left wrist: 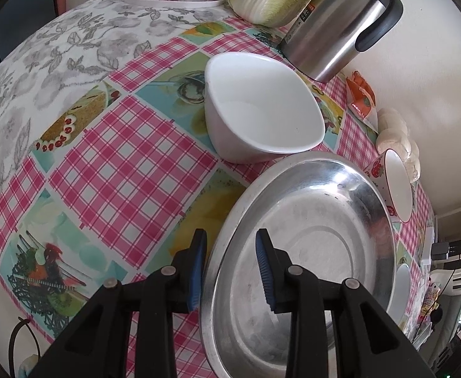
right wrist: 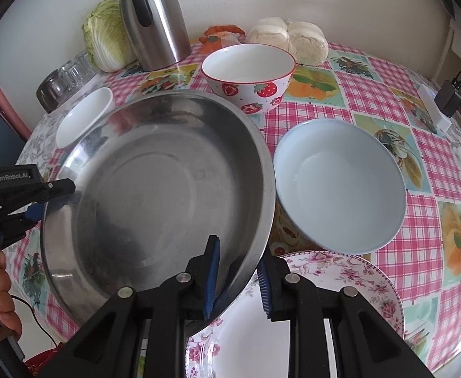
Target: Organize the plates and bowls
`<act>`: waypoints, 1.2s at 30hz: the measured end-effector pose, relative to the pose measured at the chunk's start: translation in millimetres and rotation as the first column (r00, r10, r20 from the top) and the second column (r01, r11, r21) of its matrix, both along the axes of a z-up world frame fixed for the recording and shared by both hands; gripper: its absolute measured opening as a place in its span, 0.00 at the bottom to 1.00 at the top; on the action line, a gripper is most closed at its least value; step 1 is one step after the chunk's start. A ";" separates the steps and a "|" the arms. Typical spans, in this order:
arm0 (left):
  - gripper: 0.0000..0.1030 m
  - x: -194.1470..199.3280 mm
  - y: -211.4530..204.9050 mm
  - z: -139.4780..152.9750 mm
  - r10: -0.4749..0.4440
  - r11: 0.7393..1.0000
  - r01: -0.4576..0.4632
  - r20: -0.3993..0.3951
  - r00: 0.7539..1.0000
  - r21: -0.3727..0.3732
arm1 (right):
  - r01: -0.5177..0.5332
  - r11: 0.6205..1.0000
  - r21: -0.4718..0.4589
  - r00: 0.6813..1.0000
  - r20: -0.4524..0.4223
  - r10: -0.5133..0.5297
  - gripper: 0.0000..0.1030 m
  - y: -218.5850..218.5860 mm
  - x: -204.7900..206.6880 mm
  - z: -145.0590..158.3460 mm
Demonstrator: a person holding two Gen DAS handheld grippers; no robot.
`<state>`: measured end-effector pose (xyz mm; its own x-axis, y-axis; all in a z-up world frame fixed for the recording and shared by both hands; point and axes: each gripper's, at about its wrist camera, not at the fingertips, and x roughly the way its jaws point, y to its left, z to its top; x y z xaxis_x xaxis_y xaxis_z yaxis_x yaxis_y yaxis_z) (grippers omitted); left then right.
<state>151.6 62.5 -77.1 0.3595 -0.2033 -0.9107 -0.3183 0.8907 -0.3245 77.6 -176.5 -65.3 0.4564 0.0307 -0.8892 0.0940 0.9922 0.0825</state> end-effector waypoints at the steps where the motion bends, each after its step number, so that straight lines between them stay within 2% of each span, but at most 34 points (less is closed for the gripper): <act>1: 0.33 -0.7 -0.4 1.0 -0.005 1.000 0.005 0.001 1.000 0.005 | 0.004 1.000 0.002 1.000 0.000 -0.004 0.25 -0.4 -0.1 0.5; 3: 0.37 -1.6 -1.5 4.5 -0.012 1.000 0.012 0.008 1.000 0.018 | 0.021 1.000 0.010 1.000 0.005 -0.021 0.39 -2.9 -0.8 3.2; 4: 0.40 -1.8 -1.8 6.3 -0.015 1.000 0.014 0.014 1.000 0.026 | 0.030 0.999 0.009 0.999 0.011 -0.031 0.41 -3.9 -1.4 5.0; 10: 0.47 -4.0 -6.6 23.9 -0.038 0.993 0.030 0.062 0.997 0.117 | 0.059 0.998 0.009 0.996 0.070 -0.060 0.42 -7.9 -5.6 19.3; 16: 0.60 -7.1 -28.7 40.9 -0.137 0.956 0.105 0.104 0.985 0.273 | 0.114 0.994 -0.006 0.986 0.123 -0.112 0.48 -15.3 -9.3 31.1; 18: 0.68 -8.5 -39.3 44.5 -0.183 0.935 0.140 0.104 0.978 0.326 | 0.128 0.992 -0.004 0.981 0.147 -0.126 0.60 -18.2 -10.1 35.4; 20: 0.72 -9.2 -49.9 46.3 -0.231 0.913 0.179 0.101 0.968 0.367 | 0.137 0.991 -0.007 0.977 0.167 -0.134 0.65 -19.5 -11.1 39.4; 24: 0.77 -10.1 -62.5 43.8 -0.283 0.890 0.230 0.081 0.956 0.393 | 0.159 0.987 0.002 0.970 0.185 -0.156 0.75 -24.5 -12.6 42.7; 27: 0.85 -10.3 -66.6 42.5 -0.292 0.878 0.237 0.074 0.954 0.416 | 0.173 0.985 0.015 0.966 0.192 -0.173 0.78 -30.7 -14.0 42.5; 28: 0.88 -10.5 -66.9 42.2 -0.293 0.878 0.236 0.076 0.953 0.417 | 0.178 0.984 0.020 0.965 0.193 -0.179 0.79 -32.5 -14.9 42.5; 30: 0.88 -11.5 -68.3 42.3 -0.296 0.878 0.239 0.079 0.952 0.415 | 0.187 0.982 0.032 0.963 0.191 -0.190 0.88 -35.7 -15.1 42.3; 33: 0.90 -13.5 -71.9 42.2 -0.299 0.876 0.239 0.081 0.951 0.420 | 0.198 0.979 0.042 0.959 0.197 -0.203 0.95 -38.5 -16.4 42.9; 35: 0.99 -14.1 -72.4 42.4 -0.301 0.876 0.239 0.089 0.949 0.420 | 0.204 0.978 0.037 0.957 0.205 -0.207 1.00 -39.4 -17.1 43.4; 36: 0.99 -14.9 -72.9 43.3 -0.304 0.876 0.236 0.101 0.947 0.421 | 0.204 0.978 0.034 0.956 0.209 -0.207 1.00 -39.7 -17.7 44.0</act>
